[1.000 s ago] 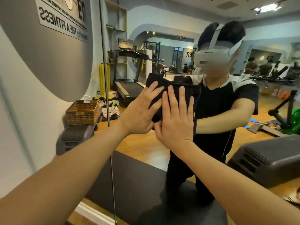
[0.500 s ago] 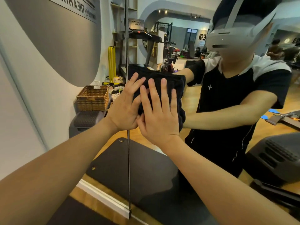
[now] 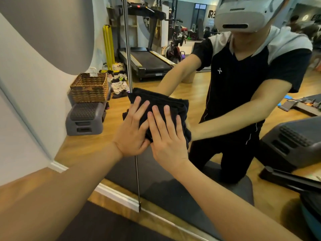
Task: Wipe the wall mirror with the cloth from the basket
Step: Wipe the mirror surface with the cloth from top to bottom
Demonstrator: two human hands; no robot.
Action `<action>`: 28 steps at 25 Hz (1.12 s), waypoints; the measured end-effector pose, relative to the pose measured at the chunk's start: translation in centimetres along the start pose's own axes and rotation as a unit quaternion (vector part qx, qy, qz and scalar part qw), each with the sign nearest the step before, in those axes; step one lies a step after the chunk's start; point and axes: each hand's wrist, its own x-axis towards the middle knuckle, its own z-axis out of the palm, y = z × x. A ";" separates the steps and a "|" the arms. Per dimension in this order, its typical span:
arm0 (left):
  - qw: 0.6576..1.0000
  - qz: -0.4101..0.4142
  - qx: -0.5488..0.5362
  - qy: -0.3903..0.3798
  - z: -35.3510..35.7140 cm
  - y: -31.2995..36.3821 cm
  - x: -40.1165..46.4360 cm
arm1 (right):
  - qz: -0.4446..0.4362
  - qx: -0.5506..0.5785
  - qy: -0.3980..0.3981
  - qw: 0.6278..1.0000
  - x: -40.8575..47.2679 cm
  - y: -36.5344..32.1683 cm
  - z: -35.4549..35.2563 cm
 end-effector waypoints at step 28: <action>0.994 -0.004 -0.095 0.052 13.0 40.1 20.0 | -0.025 -0.114 -0.058 0.991 -22.7 35.3 -21.8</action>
